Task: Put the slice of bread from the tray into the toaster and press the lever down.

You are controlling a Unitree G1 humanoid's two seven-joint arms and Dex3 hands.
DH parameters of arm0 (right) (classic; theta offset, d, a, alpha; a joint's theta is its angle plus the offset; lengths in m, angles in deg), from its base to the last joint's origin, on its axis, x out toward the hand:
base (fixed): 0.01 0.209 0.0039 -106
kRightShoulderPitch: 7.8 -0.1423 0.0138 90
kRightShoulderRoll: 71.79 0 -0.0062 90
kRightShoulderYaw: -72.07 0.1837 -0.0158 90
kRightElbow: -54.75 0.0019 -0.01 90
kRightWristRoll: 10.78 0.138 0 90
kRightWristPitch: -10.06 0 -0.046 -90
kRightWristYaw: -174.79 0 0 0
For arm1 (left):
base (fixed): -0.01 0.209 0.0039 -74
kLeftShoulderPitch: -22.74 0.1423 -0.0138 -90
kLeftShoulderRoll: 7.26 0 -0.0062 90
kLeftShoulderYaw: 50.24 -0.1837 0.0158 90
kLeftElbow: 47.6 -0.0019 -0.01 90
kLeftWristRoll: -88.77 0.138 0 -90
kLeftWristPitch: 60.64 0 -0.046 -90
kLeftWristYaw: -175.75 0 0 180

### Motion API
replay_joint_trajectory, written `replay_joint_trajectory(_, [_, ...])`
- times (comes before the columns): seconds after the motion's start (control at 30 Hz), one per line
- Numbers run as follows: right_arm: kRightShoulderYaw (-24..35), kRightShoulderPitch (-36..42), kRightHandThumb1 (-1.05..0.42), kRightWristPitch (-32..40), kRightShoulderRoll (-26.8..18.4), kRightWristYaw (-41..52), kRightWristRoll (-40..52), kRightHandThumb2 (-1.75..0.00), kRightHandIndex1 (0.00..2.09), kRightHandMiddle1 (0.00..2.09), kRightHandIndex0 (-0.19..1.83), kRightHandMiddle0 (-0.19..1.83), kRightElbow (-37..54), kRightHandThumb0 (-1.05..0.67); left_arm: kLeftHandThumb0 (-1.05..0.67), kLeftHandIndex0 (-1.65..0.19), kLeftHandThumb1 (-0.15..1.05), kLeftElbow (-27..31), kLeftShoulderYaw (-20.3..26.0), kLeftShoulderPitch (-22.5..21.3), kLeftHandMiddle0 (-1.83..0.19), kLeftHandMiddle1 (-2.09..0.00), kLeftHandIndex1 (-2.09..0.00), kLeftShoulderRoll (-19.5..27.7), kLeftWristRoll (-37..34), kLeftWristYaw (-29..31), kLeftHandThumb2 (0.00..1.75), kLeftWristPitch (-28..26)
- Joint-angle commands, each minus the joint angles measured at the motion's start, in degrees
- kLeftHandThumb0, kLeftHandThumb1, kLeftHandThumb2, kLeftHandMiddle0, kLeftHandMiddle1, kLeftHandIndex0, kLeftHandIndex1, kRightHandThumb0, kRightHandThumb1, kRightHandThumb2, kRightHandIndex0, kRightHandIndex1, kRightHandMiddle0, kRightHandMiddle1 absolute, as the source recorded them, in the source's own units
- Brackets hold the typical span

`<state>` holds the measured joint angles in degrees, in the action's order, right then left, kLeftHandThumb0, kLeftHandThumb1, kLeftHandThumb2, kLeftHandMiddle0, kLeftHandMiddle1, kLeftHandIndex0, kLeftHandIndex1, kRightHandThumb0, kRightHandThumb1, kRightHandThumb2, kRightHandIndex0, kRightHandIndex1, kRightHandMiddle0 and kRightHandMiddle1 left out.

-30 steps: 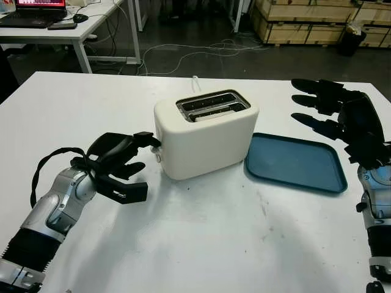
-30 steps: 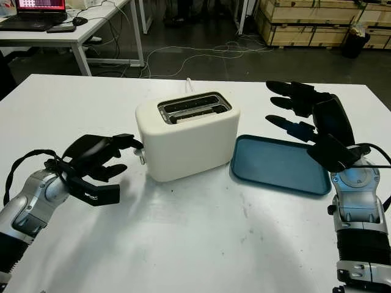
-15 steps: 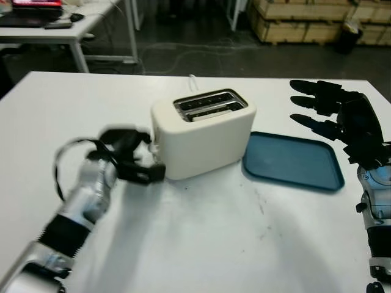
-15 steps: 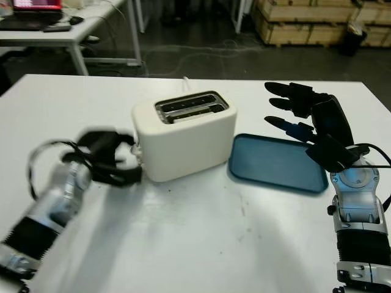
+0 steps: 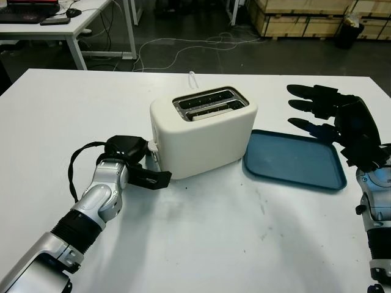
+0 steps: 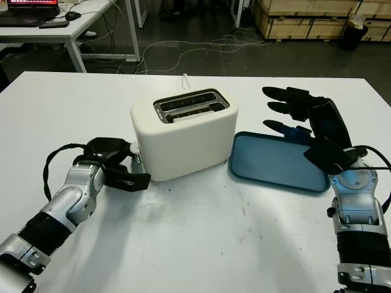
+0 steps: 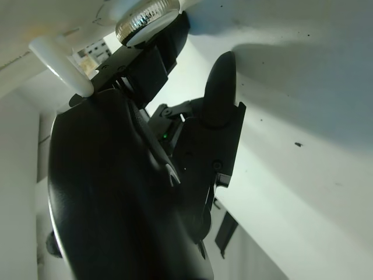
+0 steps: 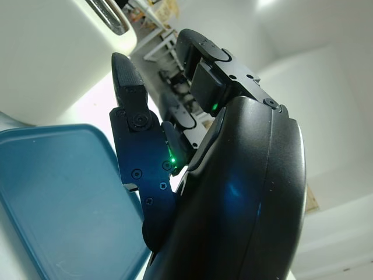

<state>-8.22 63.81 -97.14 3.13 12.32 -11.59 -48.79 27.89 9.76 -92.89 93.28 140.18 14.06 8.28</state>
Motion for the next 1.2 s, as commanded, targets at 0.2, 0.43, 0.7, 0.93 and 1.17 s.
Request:
replay_joint_trajectory(0.2, [-0.1,-0.3,-0.92,-0.9,0.2,0.2,0.3,0.0,0.0,0.0,0.73,0.68,0.1,-0.3,-0.11,-1.21,0.92,7.3,-0.5,10.5,-0.9,-1.38,-0.53,0.2,-4.0,3.9,0.1,1.7])
replay_joint_trajectory(0.43, [-0.2,-0.6,-0.9,-0.8,0.1,-0.2,-0.3,0.0,0.0,0.0,0.73,0.67,-0.3,-0.29,-0.33,-0.85,0.88,15.8,13.4,13.2,-0.74,-1.15,-0.5,3.5,-9.0,-5.8,0.01,5.7])
replay_joint_trajectory(0.7, [-0.4,-1.2,-0.88,0.1,0.1,-0.5,-0.7,0.0,0.0,0.0,0.73,0.67,-1.3,-0.32,-0.42,-0.79,0.87,21.3,21.9,14.1,-0.62,-1.26,-0.5,6.4,-10.0,-6.8,0.01,5.4])
replay_joint_trajectory(0.93, [-1.3,-2.5,-0.83,1.8,-0.5,-0.1,-1.9,0.0,0.0,0.0,0.74,0.67,-3.0,-0.32,-0.45,-0.76,0.86,26.5,25.1,13.6,-0.59,-1.34,-0.63,10.9,-9.2,-1.3,0.0,4.2])
replay_joint_trajectory(1.17, [-2.7,-4.5,-0.79,4.0,-1.9,1.3,-3.3,0.0,0.0,0.0,0.71,0.64,-3.4,-0.29,-0.52,-0.67,0.81,29.1,29.9,12.6,-0.57,-1.4,-0.78,11.7,-13.9,-4.1,0.01,11.3])
